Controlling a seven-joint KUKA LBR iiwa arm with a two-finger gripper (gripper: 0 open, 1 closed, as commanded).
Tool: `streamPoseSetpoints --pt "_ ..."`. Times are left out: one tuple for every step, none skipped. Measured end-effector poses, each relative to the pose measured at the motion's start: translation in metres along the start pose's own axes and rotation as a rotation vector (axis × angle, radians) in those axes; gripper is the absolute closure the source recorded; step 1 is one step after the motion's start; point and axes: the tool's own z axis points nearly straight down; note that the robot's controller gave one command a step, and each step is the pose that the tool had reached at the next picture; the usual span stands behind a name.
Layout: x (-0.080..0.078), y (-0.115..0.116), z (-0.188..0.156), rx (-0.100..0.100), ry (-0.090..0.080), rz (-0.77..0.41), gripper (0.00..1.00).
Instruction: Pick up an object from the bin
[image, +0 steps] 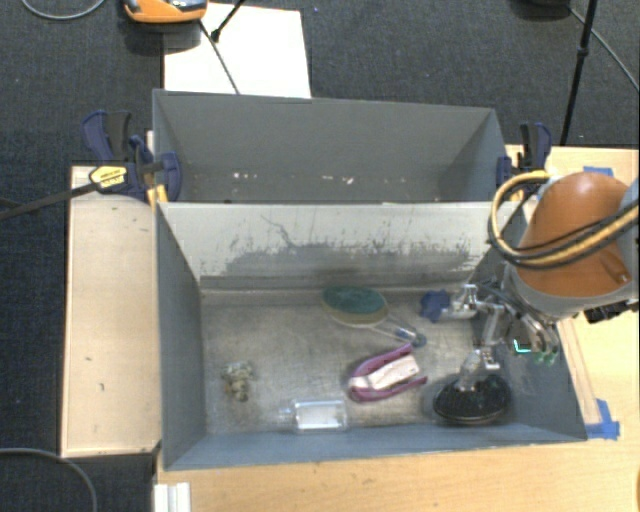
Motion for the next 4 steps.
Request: streamPoseSetpoints --pt "-0.023 0.040 0.062 0.003 -0.012 -0.295 0.00" --pt "-0.023 0.041 0.063 0.003 -0.010 -0.300 1.00" --pt "-0.010 0.044 -0.066 0.004 -0.015 -0.307 1.00" --pt "-0.009 0.044 -0.061 0.002 -0.007 -0.307 0.00"
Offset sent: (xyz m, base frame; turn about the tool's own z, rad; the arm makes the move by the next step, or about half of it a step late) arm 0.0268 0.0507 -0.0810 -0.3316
